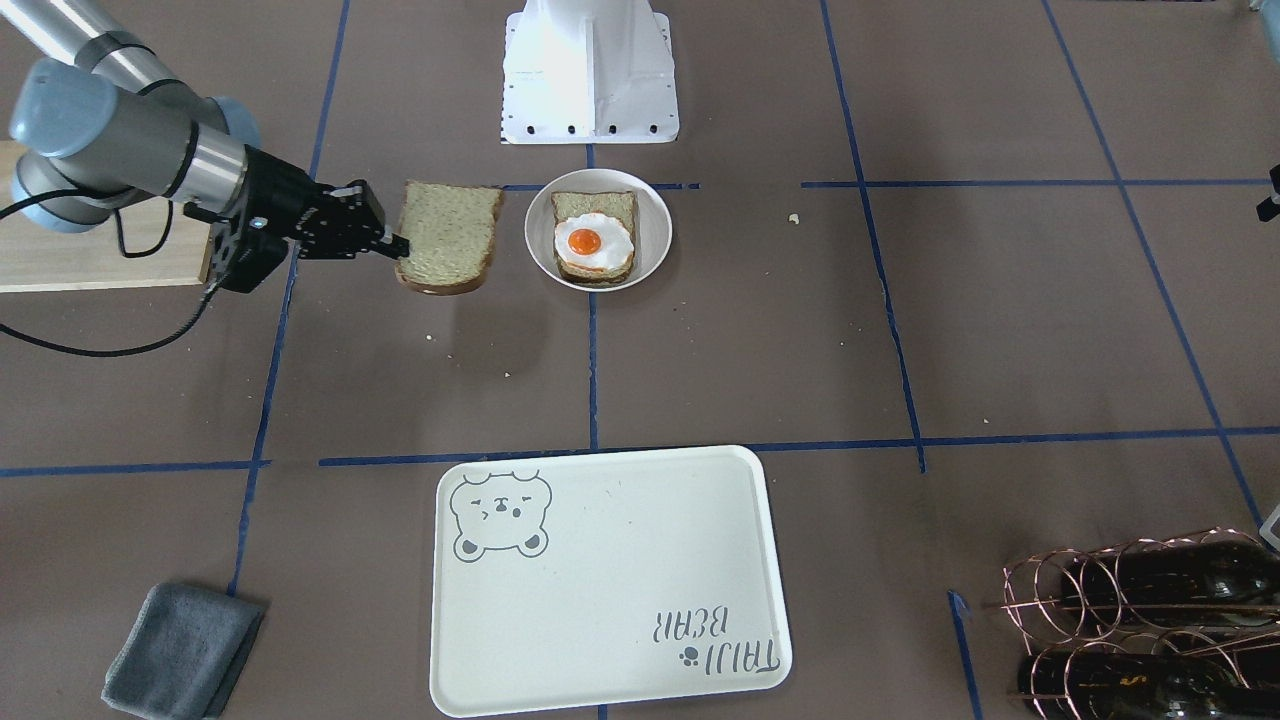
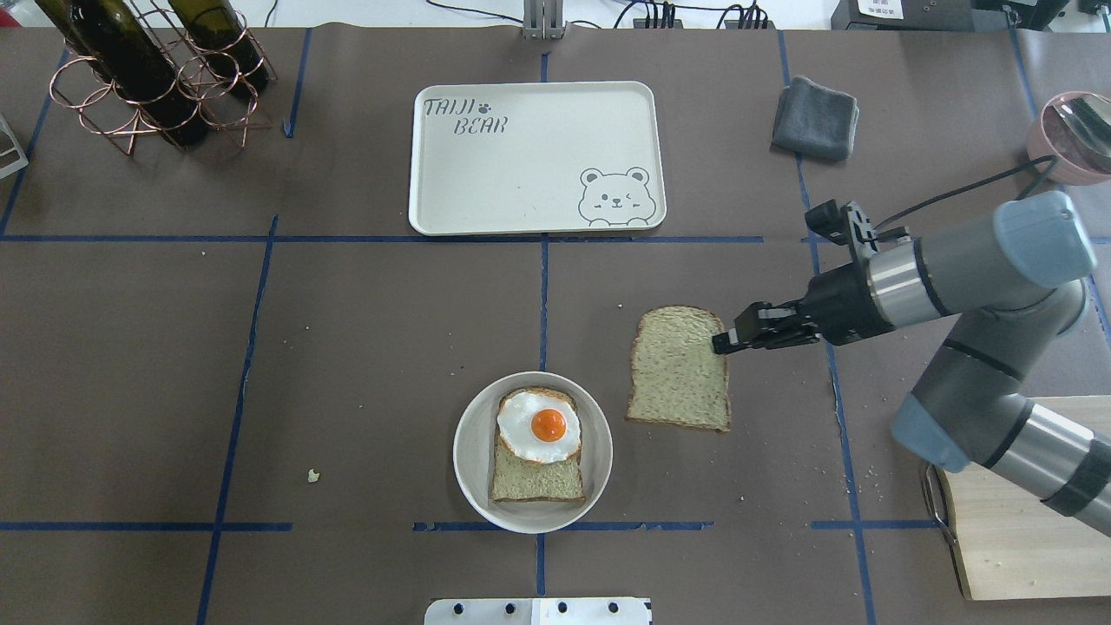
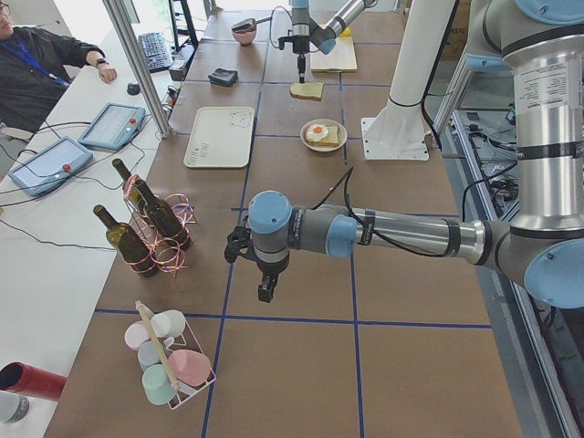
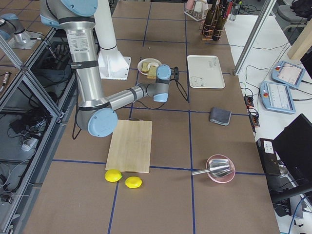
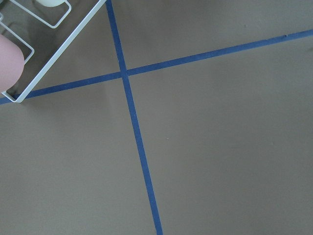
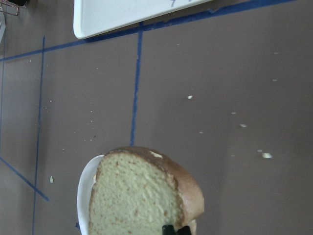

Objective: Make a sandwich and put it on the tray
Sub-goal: 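Carry the bread with the right gripper over the egg toast on the plate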

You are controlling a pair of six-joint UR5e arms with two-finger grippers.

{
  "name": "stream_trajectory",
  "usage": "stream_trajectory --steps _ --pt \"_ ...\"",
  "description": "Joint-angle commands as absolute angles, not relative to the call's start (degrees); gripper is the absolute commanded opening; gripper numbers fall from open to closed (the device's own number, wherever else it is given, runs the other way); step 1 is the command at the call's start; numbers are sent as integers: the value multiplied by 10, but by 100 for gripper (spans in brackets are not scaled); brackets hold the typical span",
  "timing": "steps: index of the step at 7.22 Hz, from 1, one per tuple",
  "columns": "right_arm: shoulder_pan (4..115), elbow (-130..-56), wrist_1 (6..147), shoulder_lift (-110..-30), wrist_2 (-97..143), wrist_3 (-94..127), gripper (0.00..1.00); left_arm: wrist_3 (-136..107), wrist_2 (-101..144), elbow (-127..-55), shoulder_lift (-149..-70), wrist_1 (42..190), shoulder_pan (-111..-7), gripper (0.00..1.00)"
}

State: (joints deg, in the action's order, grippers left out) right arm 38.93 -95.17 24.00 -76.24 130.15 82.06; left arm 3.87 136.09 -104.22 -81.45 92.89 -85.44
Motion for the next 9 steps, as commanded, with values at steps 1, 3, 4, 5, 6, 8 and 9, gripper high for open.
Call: stream_trajectory --steps 1,3,4,5,6,8,9 --pt "313 -951 284 -711 1213 838 0 39 1361 -1042 -823 927 -854 100" --pt "245 -949 319 -686 1131 852 0 39 1361 -1040 -825 927 -854 100" --pt "233 -946 329 -684 1120 852 0 39 1361 -1039 -828 927 -854 100" --pt "230 -942 329 -684 1118 852 0 39 1361 -1039 -828 928 -854 100" --pt "230 -941 329 -685 1118 850 0 39 1361 -1039 -828 928 -854 100" --pt "230 -941 328 -686 1119 849 0 39 1361 -1038 -829 928 -854 100" --pt "230 -942 329 -686 1117 848 91 39 1361 -1038 -829 928 -854 100"
